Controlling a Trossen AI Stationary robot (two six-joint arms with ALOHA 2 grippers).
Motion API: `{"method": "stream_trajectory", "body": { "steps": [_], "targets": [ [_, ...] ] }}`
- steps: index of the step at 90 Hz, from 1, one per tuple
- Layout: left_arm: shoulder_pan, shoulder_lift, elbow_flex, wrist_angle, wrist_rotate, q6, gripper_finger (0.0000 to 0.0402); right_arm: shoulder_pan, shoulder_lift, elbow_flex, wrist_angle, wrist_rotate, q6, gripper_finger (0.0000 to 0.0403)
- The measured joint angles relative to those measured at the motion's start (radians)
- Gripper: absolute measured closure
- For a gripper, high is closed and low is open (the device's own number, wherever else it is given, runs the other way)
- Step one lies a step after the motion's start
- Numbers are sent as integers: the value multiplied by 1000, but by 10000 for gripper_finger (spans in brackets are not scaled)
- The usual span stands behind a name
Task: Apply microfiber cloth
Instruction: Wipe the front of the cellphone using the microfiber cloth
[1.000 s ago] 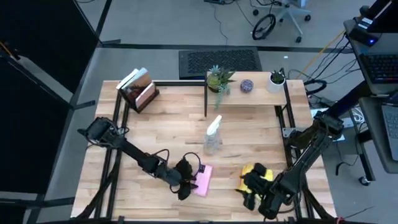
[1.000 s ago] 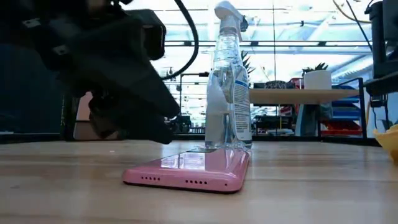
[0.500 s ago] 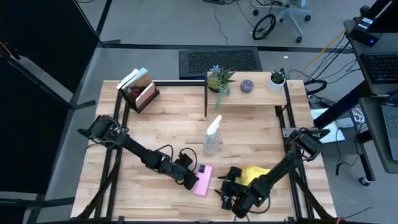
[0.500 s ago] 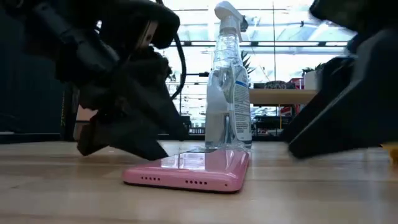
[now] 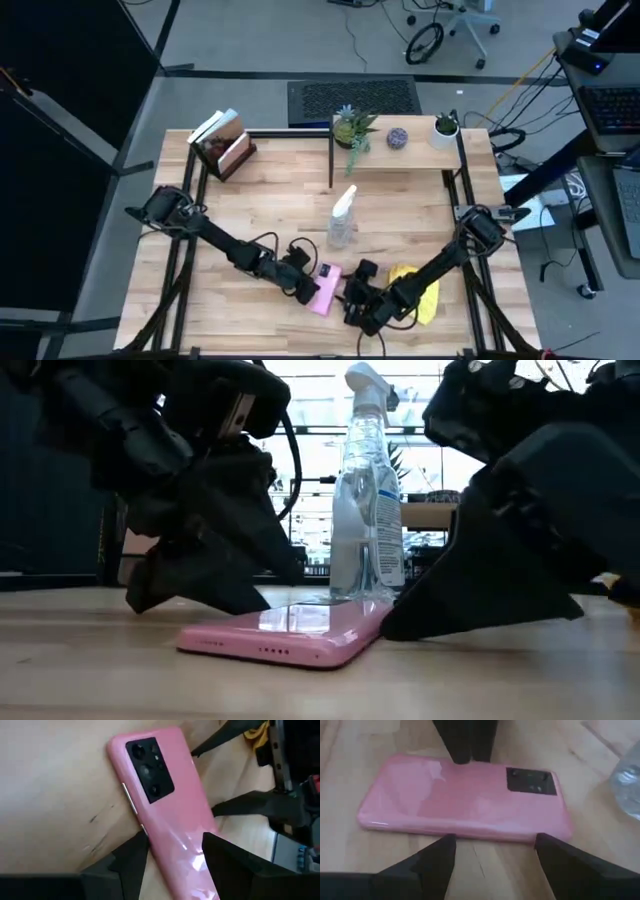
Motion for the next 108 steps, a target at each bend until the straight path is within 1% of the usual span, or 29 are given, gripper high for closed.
{"method": "stream_trajectory", "body": {
  "steps": [10,22,41,44,47,50,55,58,67,83,89,94,102,108],
  "targets": [
    [0,16,-1,29,16,7,219,2,1,0,27,14,-31,145],
    [0,17,-2,48,45,49,219,2,3,0,30,9,-63,145],
    [-1,19,-2,79,51,79,219,12,6,0,37,18,-104,145],
    [-1,20,-2,102,52,93,219,13,6,0,40,20,-114,145],
    [0,25,2,187,72,93,220,14,8,1,53,23,-123,145],
    [0,32,14,212,89,98,220,9,11,2,68,20,-131,145],
    [0,26,3,232,88,116,220,6,11,2,75,24,-156,145],
    [0,26,4,271,89,117,220,6,11,2,80,26,-167,145],
    [5,27,5,269,94,118,220,9,11,2,86,32,-182,145],
    [10,25,8,151,77,118,224,7,11,1,100,25,-170,145],
    [10,25,9,127,67,124,240,7,11,1,105,21,-165,145],
    [10,25,9,126,66,138,264,7,11,1,105,20,-163,145],
    [10,25,9,120,66,162,320,8,11,1,105,23,-163,145],
    [11,25,7,127,72,151,364,14,-5,1,93,28,-170,145]
  ]
}}
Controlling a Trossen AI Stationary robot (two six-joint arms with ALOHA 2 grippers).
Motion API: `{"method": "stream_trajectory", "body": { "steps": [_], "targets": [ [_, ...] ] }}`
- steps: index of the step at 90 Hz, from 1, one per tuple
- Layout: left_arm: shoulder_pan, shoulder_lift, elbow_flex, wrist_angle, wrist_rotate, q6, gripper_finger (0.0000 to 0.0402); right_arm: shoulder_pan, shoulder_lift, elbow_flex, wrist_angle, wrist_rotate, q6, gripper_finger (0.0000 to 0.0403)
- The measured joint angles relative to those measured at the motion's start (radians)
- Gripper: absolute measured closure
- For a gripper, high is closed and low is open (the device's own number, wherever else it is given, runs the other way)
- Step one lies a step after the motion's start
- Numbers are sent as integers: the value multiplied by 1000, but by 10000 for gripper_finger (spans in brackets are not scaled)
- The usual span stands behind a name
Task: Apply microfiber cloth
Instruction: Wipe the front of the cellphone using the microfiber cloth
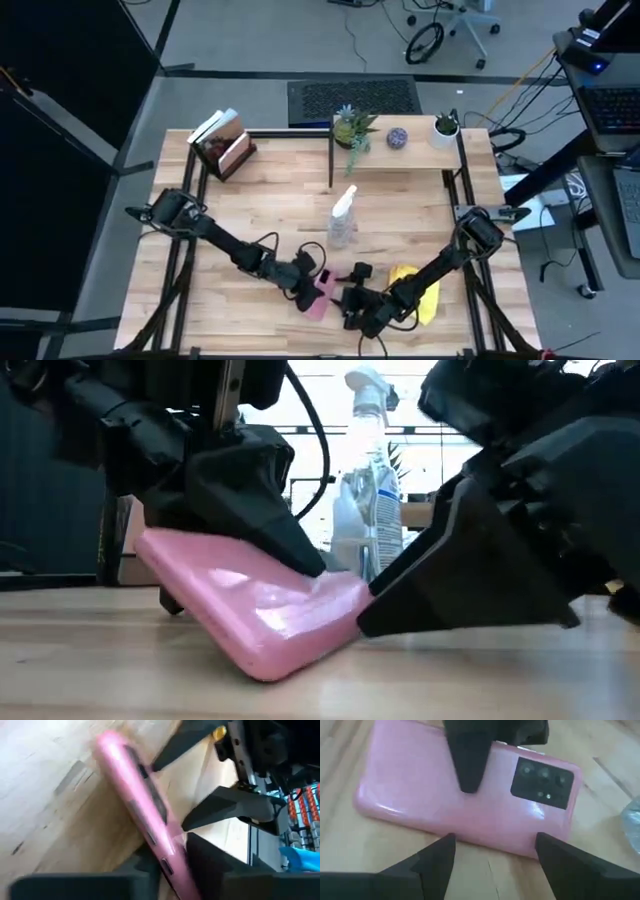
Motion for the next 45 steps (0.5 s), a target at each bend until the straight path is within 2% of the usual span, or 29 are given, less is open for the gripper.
{"method": "stream_trajectory", "body": {
  "steps": [14,25,33,45],
  "targets": [
    [-6,-15,3,0,12,45,376,23,-102,0,-153,-15,5,145],
    [-23,-72,7,-93,10,116,382,54,-231,1,-345,-9,86,145],
    [-38,-132,64,-291,-43,203,388,80,-301,0,-487,-18,177,145],
    [-61,-155,249,-735,-165,396,395,110,-364,0,-612,-37,311,145]
  ]
}}
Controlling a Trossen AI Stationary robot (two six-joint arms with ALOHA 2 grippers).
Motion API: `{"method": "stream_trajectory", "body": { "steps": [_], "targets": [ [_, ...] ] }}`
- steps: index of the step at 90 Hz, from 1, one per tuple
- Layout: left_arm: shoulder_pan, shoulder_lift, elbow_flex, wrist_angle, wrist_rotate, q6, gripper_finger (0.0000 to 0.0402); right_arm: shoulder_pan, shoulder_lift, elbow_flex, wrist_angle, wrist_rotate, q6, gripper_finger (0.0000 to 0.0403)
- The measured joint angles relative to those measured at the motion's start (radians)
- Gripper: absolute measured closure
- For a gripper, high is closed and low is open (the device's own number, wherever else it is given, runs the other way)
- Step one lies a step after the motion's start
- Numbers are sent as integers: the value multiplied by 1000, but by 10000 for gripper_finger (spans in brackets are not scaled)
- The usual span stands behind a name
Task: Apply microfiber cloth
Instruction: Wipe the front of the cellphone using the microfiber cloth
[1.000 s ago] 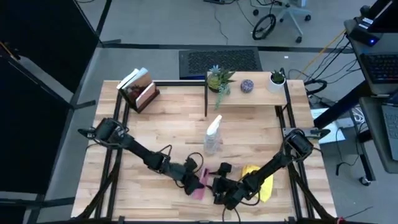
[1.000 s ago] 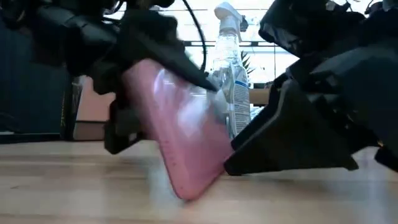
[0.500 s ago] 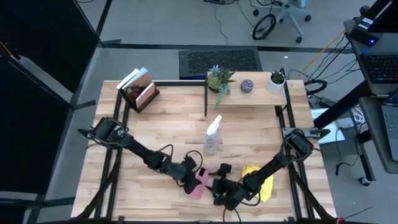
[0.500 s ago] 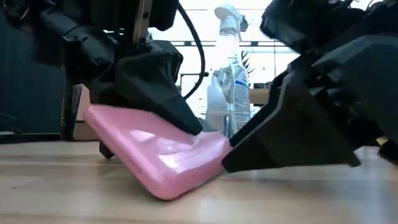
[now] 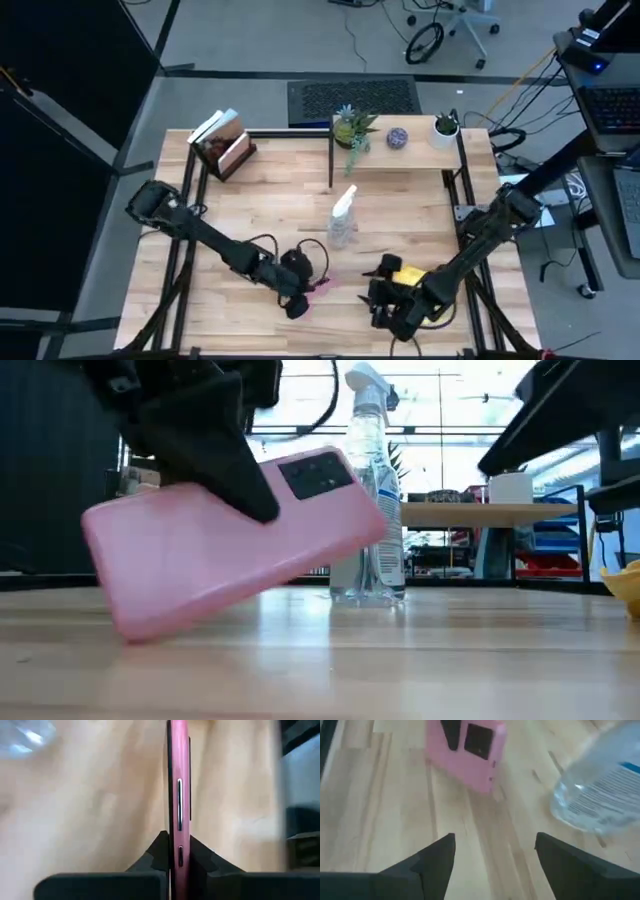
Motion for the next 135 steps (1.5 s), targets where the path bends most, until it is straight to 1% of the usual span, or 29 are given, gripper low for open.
{"method": "stream_trajectory", "body": {
  "steps": [7,13,20,38,44,51,59,77,84,94,111,126,135],
  "targets": [
    [-10,26,120,-239,-62,88,395,11,-3,0,-26,-1,50,145],
    [-11,59,207,-344,-85,139,395,18,1,0,-29,-1,77,145],
    [-7,90,253,-429,-101,186,395,23,16,0,-31,-5,108,145],
    [7,159,265,-414,-78,269,395,30,53,0,-36,-71,179,145],
    [8,173,266,-401,-78,287,385,31,59,-1,-40,-86,196,145],
    [9,185,266,-394,-74,284,362,37,61,-1,-34,-97,199,145],
    [16,187,265,-390,-48,285,331,37,62,-1,-35,-101,207,145],
    [38,187,264,-377,61,283,263,37,63,-1,-39,-101,217,145],
    [46,187,264,-377,99,283,241,37,63,-1,-39,-100,220,145],
    [46,183,264,-379,105,283,218,37,63,-1,-39,-100,219,145],
    [46,168,293,-395,118,307,204,37,63,-1,-41,-100,219,145],
    [44,167,348,-485,116,329,203,37,63,-1,-40,-105,220,145],
    [32,167,357,-578,79,310,203,38,63,-1,-39,-130,243,145]
  ]
}}
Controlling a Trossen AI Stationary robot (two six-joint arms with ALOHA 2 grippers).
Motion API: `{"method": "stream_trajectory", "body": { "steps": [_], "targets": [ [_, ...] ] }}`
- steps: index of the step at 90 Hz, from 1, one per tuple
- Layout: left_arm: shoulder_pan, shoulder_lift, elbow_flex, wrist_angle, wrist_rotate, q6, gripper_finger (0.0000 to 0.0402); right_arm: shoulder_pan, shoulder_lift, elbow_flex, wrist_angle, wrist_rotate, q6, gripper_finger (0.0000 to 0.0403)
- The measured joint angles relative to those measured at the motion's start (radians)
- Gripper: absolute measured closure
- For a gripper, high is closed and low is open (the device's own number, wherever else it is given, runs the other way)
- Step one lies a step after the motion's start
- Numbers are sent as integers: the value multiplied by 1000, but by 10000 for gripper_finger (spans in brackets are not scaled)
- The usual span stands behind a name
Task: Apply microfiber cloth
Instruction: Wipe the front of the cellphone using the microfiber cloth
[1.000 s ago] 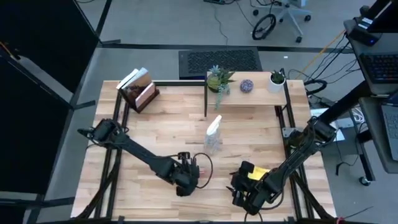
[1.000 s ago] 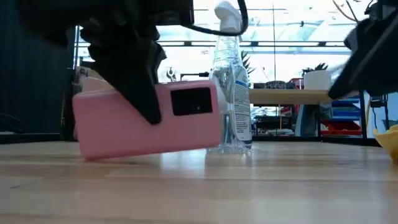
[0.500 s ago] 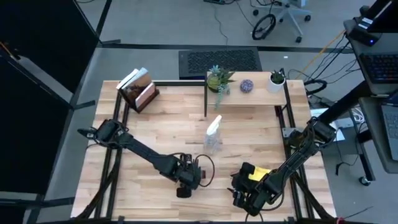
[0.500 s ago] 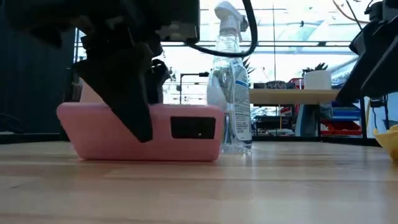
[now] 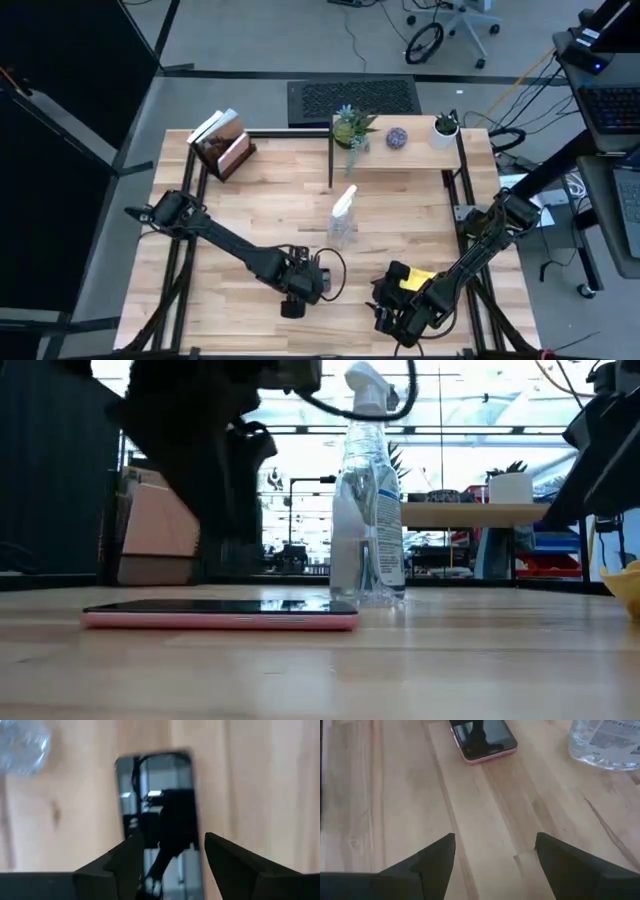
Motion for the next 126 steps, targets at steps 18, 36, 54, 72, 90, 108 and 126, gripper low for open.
{"method": "stream_trajectory", "body": {
  "steps": [18,36,54,72,90,108,126],
  "targets": [
    [-36,-1,-87,-45,-115,-7,203,-3,62,0,156,81,5,145],
    [-30,-38,-193,54,-134,-30,217,-70,239,0,454,56,-115,145],
    [-25,-119,-306,162,-83,0,235,-153,318,6,574,95,-132,145],
    [-24,-153,-383,292,14,-6,238,-195,333,1,618,184,-209,145],
    [-27,-146,-433,469,115,-62,238,-225,333,1,573,209,-207,145],
    [-36,-141,-439,610,158,-89,238,-245,332,1,564,217,-222,145],
    [-35,-146,-400,585,164,-114,238,-262,332,1,562,217,-238,145]
  ]
}}
